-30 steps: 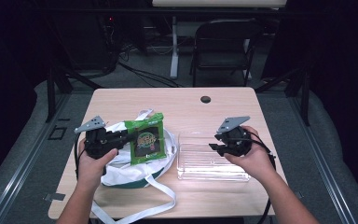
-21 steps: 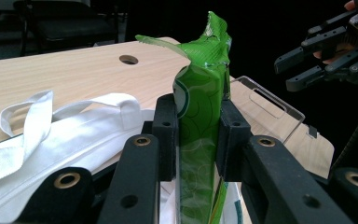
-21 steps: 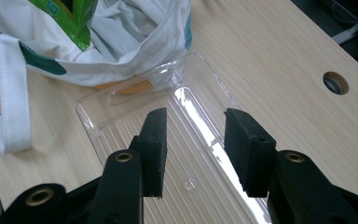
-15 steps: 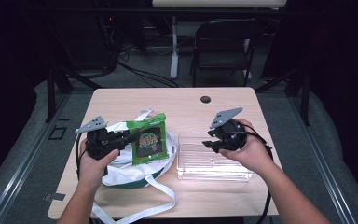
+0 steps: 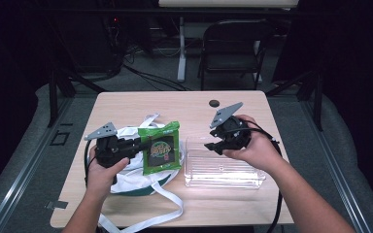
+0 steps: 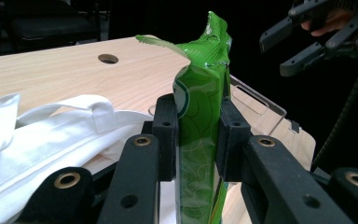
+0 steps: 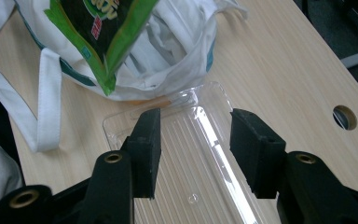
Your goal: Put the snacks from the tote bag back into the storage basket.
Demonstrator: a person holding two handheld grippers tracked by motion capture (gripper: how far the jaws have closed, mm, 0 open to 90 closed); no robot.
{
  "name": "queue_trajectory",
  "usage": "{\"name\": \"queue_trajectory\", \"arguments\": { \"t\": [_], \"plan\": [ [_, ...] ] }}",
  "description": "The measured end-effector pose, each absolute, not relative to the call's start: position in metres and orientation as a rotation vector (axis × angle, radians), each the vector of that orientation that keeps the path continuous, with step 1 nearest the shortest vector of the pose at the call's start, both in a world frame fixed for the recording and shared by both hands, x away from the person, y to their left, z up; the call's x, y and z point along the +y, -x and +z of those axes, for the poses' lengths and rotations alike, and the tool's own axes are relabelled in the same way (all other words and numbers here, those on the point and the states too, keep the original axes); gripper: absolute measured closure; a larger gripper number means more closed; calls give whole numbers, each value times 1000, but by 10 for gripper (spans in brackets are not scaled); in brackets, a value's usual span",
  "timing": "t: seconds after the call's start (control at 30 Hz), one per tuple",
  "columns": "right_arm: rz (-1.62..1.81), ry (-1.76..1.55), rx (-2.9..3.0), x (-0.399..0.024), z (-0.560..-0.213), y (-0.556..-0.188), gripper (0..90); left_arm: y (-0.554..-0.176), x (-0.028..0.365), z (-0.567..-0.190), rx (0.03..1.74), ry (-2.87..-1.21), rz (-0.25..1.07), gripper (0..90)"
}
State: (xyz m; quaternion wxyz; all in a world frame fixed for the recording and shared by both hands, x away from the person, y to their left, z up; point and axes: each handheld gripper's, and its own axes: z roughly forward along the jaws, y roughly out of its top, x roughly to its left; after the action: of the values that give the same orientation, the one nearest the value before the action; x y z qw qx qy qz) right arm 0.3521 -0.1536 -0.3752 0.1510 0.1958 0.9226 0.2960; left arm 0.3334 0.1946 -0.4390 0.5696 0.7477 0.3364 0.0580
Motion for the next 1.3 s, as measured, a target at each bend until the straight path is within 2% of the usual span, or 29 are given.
{"name": "queue_trajectory", "arguments": {
  "t": [0.53,1.03,1.3],
  "plan": [
    [820,-408,2695,-136,-346,-350,504,-328,185,-435,734,-1754,110,731],
    [782,-348,2725,-127,-338,-347,498,-323,172,-434,694,-1785,98,731],
    [740,-301,2738,-125,-335,-345,465,-321,164,-434,667,-1805,85,731]
  ]
}}
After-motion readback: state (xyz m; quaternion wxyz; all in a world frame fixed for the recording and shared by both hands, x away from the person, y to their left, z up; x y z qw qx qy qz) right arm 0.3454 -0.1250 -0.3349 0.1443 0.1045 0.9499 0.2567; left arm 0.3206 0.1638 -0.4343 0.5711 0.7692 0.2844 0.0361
